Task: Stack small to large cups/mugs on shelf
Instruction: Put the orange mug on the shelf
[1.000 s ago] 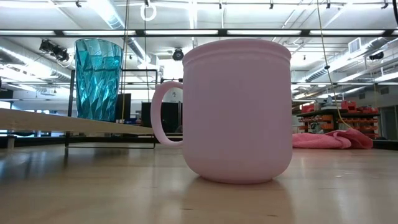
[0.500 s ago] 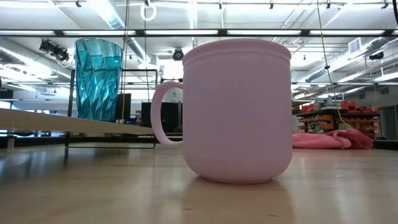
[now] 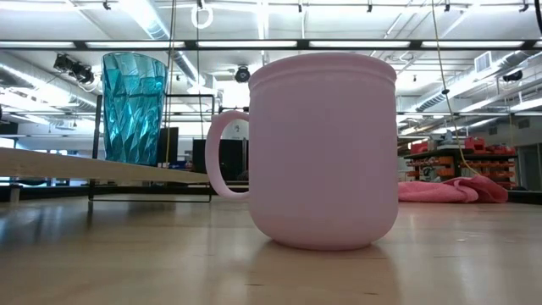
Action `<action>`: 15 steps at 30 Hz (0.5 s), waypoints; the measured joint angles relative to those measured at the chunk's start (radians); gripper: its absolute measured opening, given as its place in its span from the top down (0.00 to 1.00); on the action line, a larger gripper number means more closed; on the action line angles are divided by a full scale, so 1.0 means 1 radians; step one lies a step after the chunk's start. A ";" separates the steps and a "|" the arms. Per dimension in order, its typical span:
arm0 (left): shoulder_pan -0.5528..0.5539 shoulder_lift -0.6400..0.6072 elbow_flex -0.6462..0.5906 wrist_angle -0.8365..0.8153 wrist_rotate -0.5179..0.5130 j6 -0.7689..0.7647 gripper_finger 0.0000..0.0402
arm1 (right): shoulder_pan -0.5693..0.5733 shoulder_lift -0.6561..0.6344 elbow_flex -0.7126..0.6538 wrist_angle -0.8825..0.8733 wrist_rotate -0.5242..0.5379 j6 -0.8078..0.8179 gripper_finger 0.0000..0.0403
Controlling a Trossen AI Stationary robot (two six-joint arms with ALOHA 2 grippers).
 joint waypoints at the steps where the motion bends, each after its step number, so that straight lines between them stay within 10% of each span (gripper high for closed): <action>1: 0.000 0.000 0.000 0.000 0.000 0.000 0.67 | 0.000 0.000 0.000 0.000 0.000 -0.003 0.94; 15: 0.000 0.000 0.000 0.000 -0.016 0.009 0.67 | -0.128 0.003 0.047 -0.068 0.006 -0.281 0.96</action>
